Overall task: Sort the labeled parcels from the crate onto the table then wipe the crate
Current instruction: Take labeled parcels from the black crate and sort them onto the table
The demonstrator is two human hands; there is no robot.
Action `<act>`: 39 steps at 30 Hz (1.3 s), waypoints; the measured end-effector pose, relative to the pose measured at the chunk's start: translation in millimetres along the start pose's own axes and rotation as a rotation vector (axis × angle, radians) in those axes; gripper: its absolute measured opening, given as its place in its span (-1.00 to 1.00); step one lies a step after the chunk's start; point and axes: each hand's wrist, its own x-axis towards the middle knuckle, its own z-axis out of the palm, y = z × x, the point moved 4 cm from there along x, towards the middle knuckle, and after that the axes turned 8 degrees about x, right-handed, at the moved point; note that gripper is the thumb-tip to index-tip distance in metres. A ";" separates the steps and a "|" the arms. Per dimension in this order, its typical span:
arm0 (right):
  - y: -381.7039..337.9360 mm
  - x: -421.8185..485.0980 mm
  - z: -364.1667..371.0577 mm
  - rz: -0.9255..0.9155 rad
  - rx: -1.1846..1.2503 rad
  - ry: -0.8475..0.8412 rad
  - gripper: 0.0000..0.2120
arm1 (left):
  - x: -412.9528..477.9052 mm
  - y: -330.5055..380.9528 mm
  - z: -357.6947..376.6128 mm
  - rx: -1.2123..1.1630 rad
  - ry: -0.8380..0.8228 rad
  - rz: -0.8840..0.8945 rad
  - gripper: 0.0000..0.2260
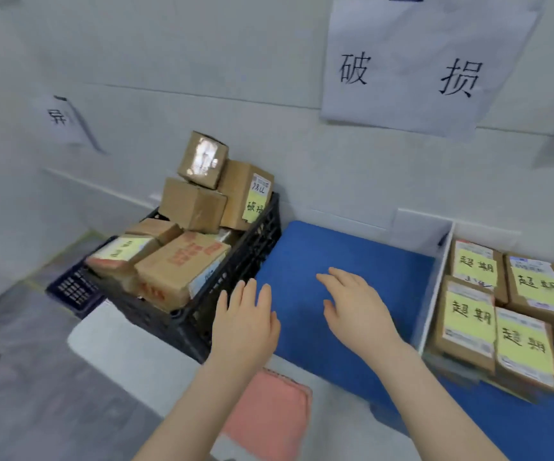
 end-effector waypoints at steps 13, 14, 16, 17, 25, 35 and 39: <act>-117.4 71.9 99.7 -0.009 0.094 -0.179 -0.55 | -1.3 -161.8 32.8 -0.063 -0.026 -0.064 -0.62; -119.5 77.5 102.6 -0.016 0.102 -0.182 -0.55 | 0.6 -164.2 33.7 -0.076 -0.017 -0.072 -0.63; -123.9 88.8 107.4 -0.025 0.122 -0.192 -0.56 | 4.0 -168.1 35.8 -0.114 0.000 -0.075 -0.64; -126.4 93.9 109.8 -0.026 0.140 -0.196 -0.56 | 5.0 -170.0 36.9 -0.133 0.008 -0.073 -0.64; -177.2 136.2 126.8 -0.145 0.189 -0.148 -0.59 | 20.7 -221.5 48.8 -0.212 0.087 -0.119 -0.62; -286.4 233.0 159.7 -0.245 0.267 -0.122 -0.63 | 64.6 -340.9 78.0 -0.382 0.028 -0.435 -0.62; -302.9 273.4 186.4 -0.218 0.053 -0.296 -0.65 | 73.5 -338.9 91.9 -0.552 -0.070 -0.456 -0.55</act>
